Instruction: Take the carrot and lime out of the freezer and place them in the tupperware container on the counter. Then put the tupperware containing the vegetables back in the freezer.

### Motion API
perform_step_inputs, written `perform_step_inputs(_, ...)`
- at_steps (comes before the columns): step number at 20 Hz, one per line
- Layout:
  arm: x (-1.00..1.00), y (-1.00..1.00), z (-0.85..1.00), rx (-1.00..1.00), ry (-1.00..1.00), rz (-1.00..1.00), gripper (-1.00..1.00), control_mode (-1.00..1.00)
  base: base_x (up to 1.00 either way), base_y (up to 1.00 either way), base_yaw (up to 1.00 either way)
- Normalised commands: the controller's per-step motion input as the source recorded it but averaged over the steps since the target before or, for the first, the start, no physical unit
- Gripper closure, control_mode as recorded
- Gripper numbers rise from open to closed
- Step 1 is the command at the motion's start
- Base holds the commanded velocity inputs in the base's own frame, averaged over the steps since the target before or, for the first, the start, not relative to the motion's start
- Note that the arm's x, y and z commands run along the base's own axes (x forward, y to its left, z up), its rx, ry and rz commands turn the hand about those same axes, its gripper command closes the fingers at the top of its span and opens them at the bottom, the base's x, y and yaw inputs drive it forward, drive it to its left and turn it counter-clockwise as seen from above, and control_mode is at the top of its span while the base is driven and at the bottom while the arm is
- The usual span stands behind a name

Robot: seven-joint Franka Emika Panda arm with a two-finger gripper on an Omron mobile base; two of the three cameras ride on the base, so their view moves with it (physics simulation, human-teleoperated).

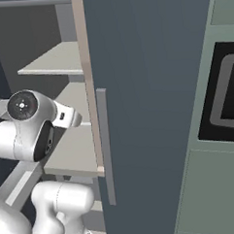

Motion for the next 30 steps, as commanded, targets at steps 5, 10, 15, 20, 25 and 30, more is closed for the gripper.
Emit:
perform_step_inputs(5,0.00,0.00,0.00,0.00,0.00,0.00,1.00,1.00,-0.89,-0.25,-0.09)
perform_step_inputs(10,0.00,0.00,0.00,0.00,0.00,0.00,1.00,1.00,-1.00,-0.14,-0.15)
perform_step_inputs(15,0.00,0.00,0.00,0.00,0.00,0.00,1.00,1.00,-1.00,0.12,-0.10)
perform_step_inputs(20,0.00,0.00,0.00,0.00,0.00,0.00,1.00,1.00,-0.73,0.93,0.00)
perform_step_inputs(25,0.00,0.00,0.00,0.00,0.00,0.00,1.00,1.00,-0.17,1.00,0.00)
perform_step_inputs(30,0.00,0.00,0.00,0.00,0.00,0.00,1.00,1.00,-0.01,1.00,0.00)
